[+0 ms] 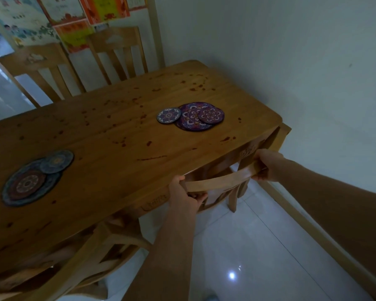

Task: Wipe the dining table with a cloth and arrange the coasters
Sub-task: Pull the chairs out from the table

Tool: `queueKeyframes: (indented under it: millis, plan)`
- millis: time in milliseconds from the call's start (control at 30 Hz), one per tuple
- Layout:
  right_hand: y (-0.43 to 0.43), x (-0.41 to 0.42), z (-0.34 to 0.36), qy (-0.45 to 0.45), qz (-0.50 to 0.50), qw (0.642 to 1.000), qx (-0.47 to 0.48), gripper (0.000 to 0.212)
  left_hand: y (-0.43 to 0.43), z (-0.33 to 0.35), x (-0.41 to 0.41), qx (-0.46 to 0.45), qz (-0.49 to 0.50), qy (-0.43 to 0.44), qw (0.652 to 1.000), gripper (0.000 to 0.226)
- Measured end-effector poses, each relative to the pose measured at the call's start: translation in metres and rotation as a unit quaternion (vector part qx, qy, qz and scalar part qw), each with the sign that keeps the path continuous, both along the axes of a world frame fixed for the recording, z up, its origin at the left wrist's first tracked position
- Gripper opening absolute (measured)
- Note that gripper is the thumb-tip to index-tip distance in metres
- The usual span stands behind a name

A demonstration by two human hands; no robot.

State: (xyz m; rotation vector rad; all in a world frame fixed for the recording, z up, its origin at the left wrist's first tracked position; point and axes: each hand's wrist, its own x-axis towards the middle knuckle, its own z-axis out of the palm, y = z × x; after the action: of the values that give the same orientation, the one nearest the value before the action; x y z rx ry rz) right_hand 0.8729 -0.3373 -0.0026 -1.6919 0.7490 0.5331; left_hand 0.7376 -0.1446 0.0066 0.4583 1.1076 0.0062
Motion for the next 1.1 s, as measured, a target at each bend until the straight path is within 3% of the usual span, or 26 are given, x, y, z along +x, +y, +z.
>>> queueKeyframes:
  millis: [300,400,467,567,700,867,1100]
  plan:
    - [0.012,0.0,0.006,-0.031,0.003,0.996,-0.085,0.06,0.019,0.001,0.004,0.009,-0.073,0.019,0.997,0.047]
    - [0.026,-0.009,0.012,-0.061,-0.031,0.989,-0.129,0.072,0.02,0.007,-0.002,0.076,-0.145,0.049,0.985,0.046]
    - [0.036,-0.018,0.021,-0.081,-0.001,0.978,-0.192,0.079,0.019,0.009,-0.008,0.143,-0.176,0.044,0.973,0.044]
    - [0.048,-0.035,0.043,-0.132,0.061,0.958,-0.248,0.07,0.026,0.022,-0.014,0.192,-0.171,0.006,0.966,0.041]
    - [0.057,-0.076,0.073,-0.208,0.111,0.959,-0.158,0.059,0.037,0.056,-0.037,0.231,-0.165,-0.043,0.958,0.052]
    - [0.071,-0.168,0.124,-0.248,0.125,0.961,-0.007,0.048,0.059,0.108,-0.104,0.295,-0.16,-0.088,0.938,0.043]
    - [0.091,-0.274,0.186,-0.305,0.097,0.941,0.112,0.037,0.088,0.151,-0.218,0.247,-0.084,-0.217,0.941,0.034]
